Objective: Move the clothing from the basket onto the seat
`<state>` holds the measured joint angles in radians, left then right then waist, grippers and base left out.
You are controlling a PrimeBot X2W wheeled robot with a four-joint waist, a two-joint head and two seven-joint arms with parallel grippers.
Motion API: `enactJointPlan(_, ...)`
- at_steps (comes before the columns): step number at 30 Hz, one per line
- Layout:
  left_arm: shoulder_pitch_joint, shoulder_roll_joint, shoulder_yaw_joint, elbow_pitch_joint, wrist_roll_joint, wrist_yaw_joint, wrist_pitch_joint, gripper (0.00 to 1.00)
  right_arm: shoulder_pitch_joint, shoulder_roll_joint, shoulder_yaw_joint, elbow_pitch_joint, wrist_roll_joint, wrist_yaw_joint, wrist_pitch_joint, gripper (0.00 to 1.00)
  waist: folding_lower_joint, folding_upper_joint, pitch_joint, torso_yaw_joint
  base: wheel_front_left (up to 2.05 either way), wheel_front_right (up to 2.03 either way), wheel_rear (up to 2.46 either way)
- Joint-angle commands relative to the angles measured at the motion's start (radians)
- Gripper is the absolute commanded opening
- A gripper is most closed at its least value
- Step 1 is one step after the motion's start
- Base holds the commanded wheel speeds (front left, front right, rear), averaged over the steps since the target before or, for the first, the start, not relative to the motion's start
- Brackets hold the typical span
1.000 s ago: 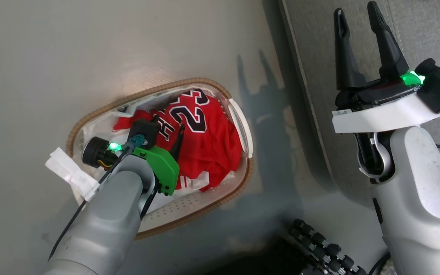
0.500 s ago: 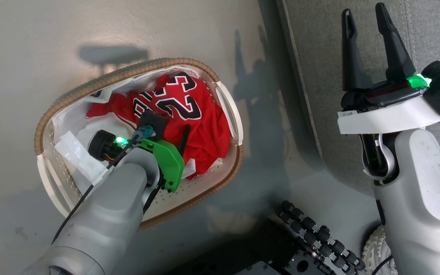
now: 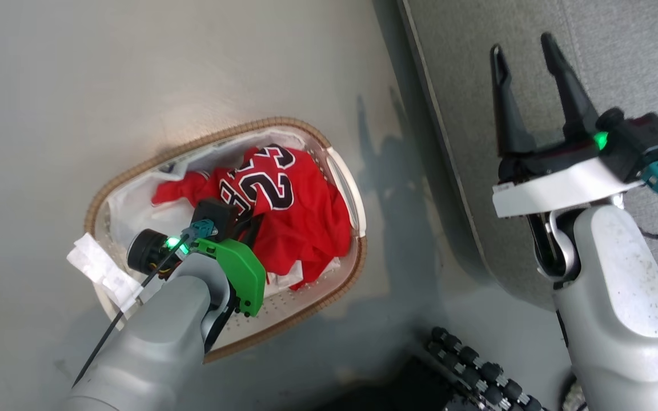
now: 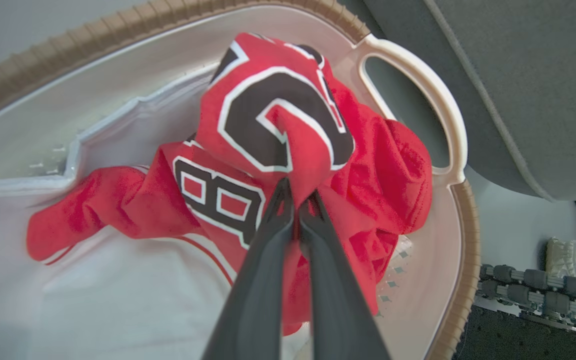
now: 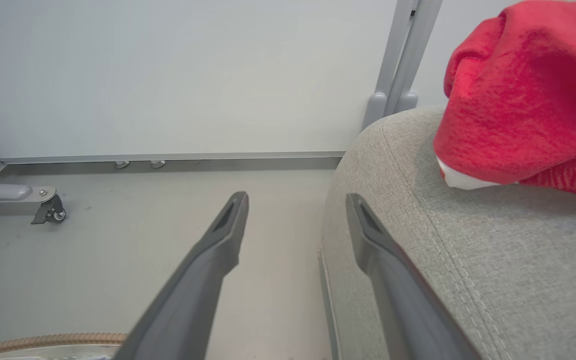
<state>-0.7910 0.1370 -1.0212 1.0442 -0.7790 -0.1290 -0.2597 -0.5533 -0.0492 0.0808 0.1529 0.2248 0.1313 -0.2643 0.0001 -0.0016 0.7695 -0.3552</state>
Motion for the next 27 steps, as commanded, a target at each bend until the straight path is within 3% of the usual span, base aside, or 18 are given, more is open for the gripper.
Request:
enactJointPlan(1, 0.017, 0.007, 0.009, -0.022, -0.004, -0.002, -0.006, 0.0, 0.025, -0.005, -0.01, 0.012, -0.009, -0.001, 0.0, 1.0, -0.0001, 0.0016, -0.118, 0.061, 0.0, 0.0, 0.0)
enactJointPlan(15, 0.215, 0.016, 0.204, -0.288, 0.126, -0.002, -0.006, 0.0, 0.196, -0.004, -0.053, 0.116, -0.021, -0.001, 0.0, 1.0, -0.0001, 0.0016, -0.412, 0.205, 0.0, 0.0, 0.0)
enactJointPlan(27, 0.351, -0.013, 0.357, -0.524, 0.269, -0.002, -0.006, 0.0, 0.351, -0.006, -0.055, 0.18, -0.016, -0.001, 0.0, 1.0, -0.0001, 0.0016, -0.637, 0.272, 0.0, 0.0, 0.0)
